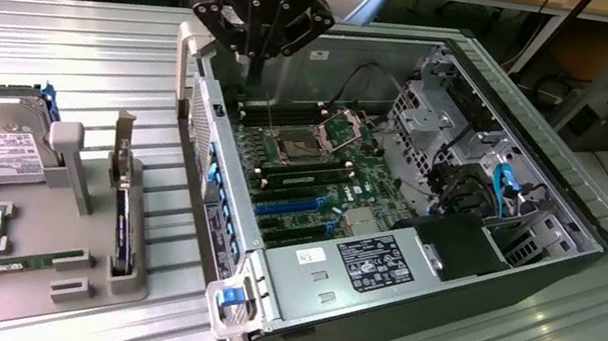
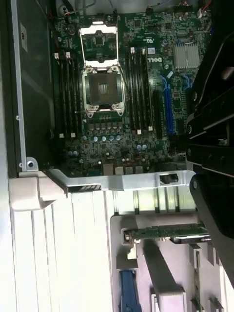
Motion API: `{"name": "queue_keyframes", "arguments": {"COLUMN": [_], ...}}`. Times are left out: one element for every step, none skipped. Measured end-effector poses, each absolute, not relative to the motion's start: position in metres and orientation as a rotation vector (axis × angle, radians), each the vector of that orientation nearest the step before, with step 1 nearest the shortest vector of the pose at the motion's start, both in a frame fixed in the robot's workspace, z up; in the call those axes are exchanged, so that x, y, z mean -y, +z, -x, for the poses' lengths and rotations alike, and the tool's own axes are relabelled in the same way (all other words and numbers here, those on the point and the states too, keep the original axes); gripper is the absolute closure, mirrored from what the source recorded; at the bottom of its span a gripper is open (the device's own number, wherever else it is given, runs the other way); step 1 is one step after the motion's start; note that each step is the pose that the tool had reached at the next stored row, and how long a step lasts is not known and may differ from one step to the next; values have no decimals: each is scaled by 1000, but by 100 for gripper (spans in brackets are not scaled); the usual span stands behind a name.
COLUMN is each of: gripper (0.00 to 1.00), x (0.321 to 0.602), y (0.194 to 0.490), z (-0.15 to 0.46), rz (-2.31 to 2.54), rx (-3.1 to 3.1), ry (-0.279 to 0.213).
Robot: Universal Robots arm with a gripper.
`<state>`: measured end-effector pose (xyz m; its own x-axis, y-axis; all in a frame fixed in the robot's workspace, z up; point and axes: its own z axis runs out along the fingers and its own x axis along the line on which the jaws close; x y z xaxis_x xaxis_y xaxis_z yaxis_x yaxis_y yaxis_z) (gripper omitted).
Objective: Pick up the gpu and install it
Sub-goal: 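Reach for the gpu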
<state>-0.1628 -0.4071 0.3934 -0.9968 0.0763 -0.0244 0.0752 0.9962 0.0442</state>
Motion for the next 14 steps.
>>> {"name": "queue_keyframes", "arguments": {"gripper": [89, 89, 89, 89, 89, 89, 89, 89, 89, 89, 89, 89, 89, 89], "x": [408, 409, 410, 411, 412, 413, 413, 414, 415, 416, 417, 418, 419, 420], "y": [393, 393, 393, 393, 393, 393, 393, 393, 393, 393, 393, 393, 393, 393], "z": [168, 172, 177, 181, 186, 190, 195, 199, 204, 209, 214, 220, 224, 229], "rz": [-118, -118, -118, -118, -118, -118, -118, -118, -118, -118, -118, -118, -118, -118], "rx": [-3112, -3112, -3112, -3112, -3113, -3112, -3112, -3112, -3113, -3113, -3112, -3112, -3113, -3113], "ry": [68, 68, 68, 68, 67, 68, 68, 68, 67, 68, 68, 68, 68, 68]}}
